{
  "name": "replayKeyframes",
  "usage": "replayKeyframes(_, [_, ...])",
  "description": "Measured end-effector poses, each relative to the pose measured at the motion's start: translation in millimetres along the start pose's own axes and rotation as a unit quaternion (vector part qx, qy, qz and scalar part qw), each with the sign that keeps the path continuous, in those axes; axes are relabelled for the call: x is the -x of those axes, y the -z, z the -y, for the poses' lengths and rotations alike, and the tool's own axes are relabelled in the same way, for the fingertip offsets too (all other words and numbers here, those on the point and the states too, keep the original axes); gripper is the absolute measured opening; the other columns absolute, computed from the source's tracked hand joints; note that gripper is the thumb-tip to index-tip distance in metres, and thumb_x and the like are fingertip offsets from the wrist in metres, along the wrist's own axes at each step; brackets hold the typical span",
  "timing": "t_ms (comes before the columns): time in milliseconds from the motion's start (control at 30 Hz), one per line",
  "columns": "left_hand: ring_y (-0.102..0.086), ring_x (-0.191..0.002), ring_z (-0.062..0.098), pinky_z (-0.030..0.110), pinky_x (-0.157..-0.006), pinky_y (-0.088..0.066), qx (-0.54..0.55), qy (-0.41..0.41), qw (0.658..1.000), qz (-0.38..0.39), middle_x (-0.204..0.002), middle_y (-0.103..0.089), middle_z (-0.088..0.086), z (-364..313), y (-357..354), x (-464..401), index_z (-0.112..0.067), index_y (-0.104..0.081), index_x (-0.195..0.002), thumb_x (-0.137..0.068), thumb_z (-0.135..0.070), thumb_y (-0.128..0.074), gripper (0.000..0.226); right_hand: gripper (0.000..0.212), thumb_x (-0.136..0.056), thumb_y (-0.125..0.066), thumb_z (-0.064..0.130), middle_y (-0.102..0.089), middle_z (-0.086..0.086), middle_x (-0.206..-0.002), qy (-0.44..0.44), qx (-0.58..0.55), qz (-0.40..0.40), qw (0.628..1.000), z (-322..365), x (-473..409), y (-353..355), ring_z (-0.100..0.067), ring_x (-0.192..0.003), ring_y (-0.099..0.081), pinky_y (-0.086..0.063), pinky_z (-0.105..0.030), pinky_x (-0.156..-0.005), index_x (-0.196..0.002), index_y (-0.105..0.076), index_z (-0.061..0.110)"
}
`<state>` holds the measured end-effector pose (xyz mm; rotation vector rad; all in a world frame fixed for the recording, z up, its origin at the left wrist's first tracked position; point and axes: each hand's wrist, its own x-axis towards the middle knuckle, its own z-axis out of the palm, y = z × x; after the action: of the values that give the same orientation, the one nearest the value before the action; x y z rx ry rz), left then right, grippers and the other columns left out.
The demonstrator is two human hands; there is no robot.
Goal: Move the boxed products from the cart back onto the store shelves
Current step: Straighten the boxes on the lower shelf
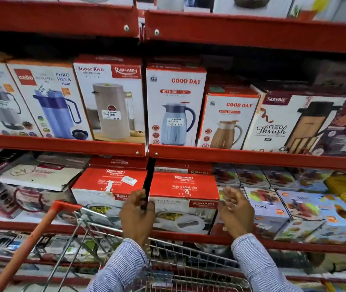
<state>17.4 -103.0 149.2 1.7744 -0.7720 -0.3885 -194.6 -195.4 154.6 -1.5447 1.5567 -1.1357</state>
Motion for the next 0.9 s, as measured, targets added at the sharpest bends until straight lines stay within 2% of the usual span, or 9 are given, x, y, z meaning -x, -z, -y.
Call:
replayKeyframes(100, [-0.064, -0.085, 0.012, 0.023, -0.074, -0.053, 0.025, -0.08, 0.996, -0.027, -0.094, -0.067, -0.008, -41, 9, -29, -0.024, -0.062, -0.102, -0.083, -0.015, -0.069, 0.022, 0.039, -0.083, -0.063, 0.002, -0.068, -0.001, -0.111, 0.11, -0.077, 0.0, 0.991, 46, -12, -6, -0.012, -0.096, -0.063, -0.048, -0.006, -0.078, -0.121, -0.061, 0.012])
replayKeyframes(200, [-0.067, -0.092, 0.015, 0.031, -0.086, -0.054, 0.003, -0.129, 0.992, -0.013, -0.105, -0.071, -0.004, -73, 9, -68, -0.021, -0.063, -0.112, -0.08, -0.027, -0.071, 0.033, 0.046, -0.083, -0.064, 0.009, -0.064, 0.007, -0.113, 0.17, -0.062, 0.077, 0.98, 91, -32, -29, -0.007, -0.099, -0.061, -0.048, -0.006, -0.075, -0.128, -0.056, 0.017])
replayKeyframes(300, [-0.068, -0.09, 0.016, 0.031, -0.092, -0.052, -0.029, -0.143, 0.989, 0.011, -0.112, -0.072, 0.002, -91, 4, -89, -0.016, -0.059, -0.125, -0.079, -0.03, -0.071, 0.05, 0.053, -0.083, -0.065, 0.014, -0.065, 0.004, -0.113, 0.139, -0.037, 0.105, 0.984, 114, -53, -53, -0.008, -0.084, -0.061, -0.048, -0.014, -0.076, -0.134, -0.05, 0.015])
replayKeyframes(367, [-0.067, -0.083, 0.012, 0.022, -0.088, -0.048, -0.037, -0.143, 0.989, 0.028, -0.119, -0.069, 0.004, -95, 1, -94, -0.012, -0.055, -0.13, -0.08, -0.027, -0.07, 0.054, 0.056, -0.083, -0.064, 0.014, -0.066, 0.001, -0.107, 0.11, -0.031, 0.101, 0.988, 121, -62, -59, -0.004, -0.071, -0.057, -0.044, -0.01, -0.068, -0.137, -0.048, 0.012])
replayKeyframes(433, [-0.065, -0.079, 0.01, 0.018, -0.085, -0.044, -0.049, -0.147, 0.987, 0.039, -0.123, -0.068, 0.005, -96, -3, -98, -0.011, -0.053, -0.132, -0.081, -0.027, -0.07, 0.056, 0.059, -0.084, -0.063, 0.014, -0.065, 0.004, -0.097, 0.097, -0.022, 0.089, 0.991, 124, -65, -61, -0.002, -0.066, -0.054, -0.04, -0.006, -0.062, -0.14, -0.044, 0.01])
replayKeyframes(467, [-0.066, -0.078, 0.011, 0.018, -0.084, -0.044, -0.051, -0.148, 0.987, 0.043, -0.123, -0.068, 0.005, -95, -5, -101, -0.011, -0.053, -0.132, -0.081, -0.026, -0.07, 0.057, 0.061, -0.084, -0.063, 0.014, -0.064, 0.006, -0.092, 0.097, -0.018, 0.085, 0.991, 125, -66, -63, -0.003, -0.067, -0.054, -0.04, -0.007, -0.064, -0.141, -0.042, 0.01])
replayKeyframes(567, [-0.071, -0.086, 0.021, 0.026, -0.091, -0.051, -0.053, -0.144, 0.987, 0.041, -0.123, -0.068, 0.009, -95, -10, -105, -0.01, -0.055, -0.13, -0.08, -0.025, -0.069, 0.054, 0.065, -0.083, -0.063, 0.016, -0.059, 0.015, -0.074, 0.1, -0.01, 0.073, 0.992, 127, -66, -69, -0.008, -0.074, -0.057, -0.047, -0.023, -0.086, -0.144, -0.038, 0.007])
replayKeyframes(667, [-0.07, -0.099, 0.026, 0.032, -0.098, -0.05, -0.056, -0.134, 0.989, 0.024, -0.122, -0.069, 0.009, -96, -11, -108, -0.01, -0.059, -0.125, -0.08, -0.026, -0.067, 0.049, 0.068, -0.082, -0.063, 0.017, -0.059, 0.014, -0.065, 0.086, -0.016, 0.066, 0.994, 128, -68, -74, -0.01, -0.074, -0.058, -0.048, -0.038, -0.099, -0.144, -0.037, 0.008])
replayKeyframes(900, [-0.063, -0.114, 0.025, 0.036, -0.106, -0.046, -0.052, -0.114, 0.991, 0.045, -0.128, -0.065, 0.009, -93, -13, -111, -0.008, -0.055, -0.131, -0.073, -0.028, -0.066, 0.062, 0.056, -0.08, -0.067, 0.019, -0.062, 0.009, -0.065, 0.071, -0.048, 0.038, 0.996, 133, -63, -74, -0.005, -0.063, -0.058, -0.053, -0.039, -0.089, -0.132, -0.049, 0.01])
